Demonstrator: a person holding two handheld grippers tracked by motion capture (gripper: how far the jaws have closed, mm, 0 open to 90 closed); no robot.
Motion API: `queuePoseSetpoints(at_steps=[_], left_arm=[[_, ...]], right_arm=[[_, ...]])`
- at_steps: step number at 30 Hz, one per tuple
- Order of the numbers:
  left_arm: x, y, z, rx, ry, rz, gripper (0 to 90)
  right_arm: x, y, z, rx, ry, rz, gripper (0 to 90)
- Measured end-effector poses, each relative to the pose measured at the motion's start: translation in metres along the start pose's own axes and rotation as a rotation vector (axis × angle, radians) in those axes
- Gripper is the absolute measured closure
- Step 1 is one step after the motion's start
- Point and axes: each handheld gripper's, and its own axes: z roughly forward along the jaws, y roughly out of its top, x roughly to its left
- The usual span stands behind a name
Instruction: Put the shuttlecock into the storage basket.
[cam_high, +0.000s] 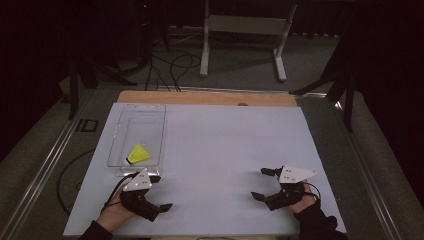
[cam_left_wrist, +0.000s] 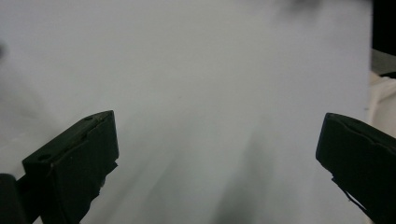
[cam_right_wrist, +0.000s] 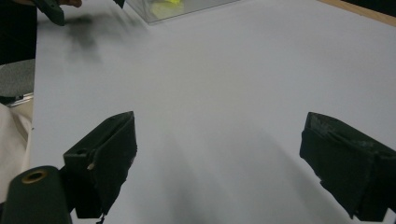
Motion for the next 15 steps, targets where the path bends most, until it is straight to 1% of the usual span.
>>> queuePoseSetpoints(at_steps=[5,6,10,12,13,15], left_arm=[[0.002,-0.011,-0.007,-0.013,0.083,-0.037,0.3],[0.002,-0.012,-0.008,-0.015,0.103,-0.035,0.3],[0.0,-0.018,-0.01,-0.04,0.182,-0.049,0.3],[-0.001,-0.021,-0.011,-0.037,0.215,-0.04,0.3],[-0.001,-0.021,-0.011,-0.038,0.224,-0.038,0.3],[0.0,-0.021,-0.012,-0.047,0.223,-0.042,0.3]], right_arm=[[-0.001,-0.001,-0.001,0.011,-0.011,-0.003,11.0],[-0.001,-0.002,-0.001,0.012,-0.014,-0.005,11.0],[-0.002,-0.004,-0.001,0.014,-0.023,-0.001,11.1],[-0.003,-0.005,-0.001,0.021,-0.036,-0.004,13.2],[-0.004,-0.005,-0.001,0.025,-0.039,0.002,13.3],[-0.006,-0.006,-0.001,0.037,-0.042,0.007,13.1]])
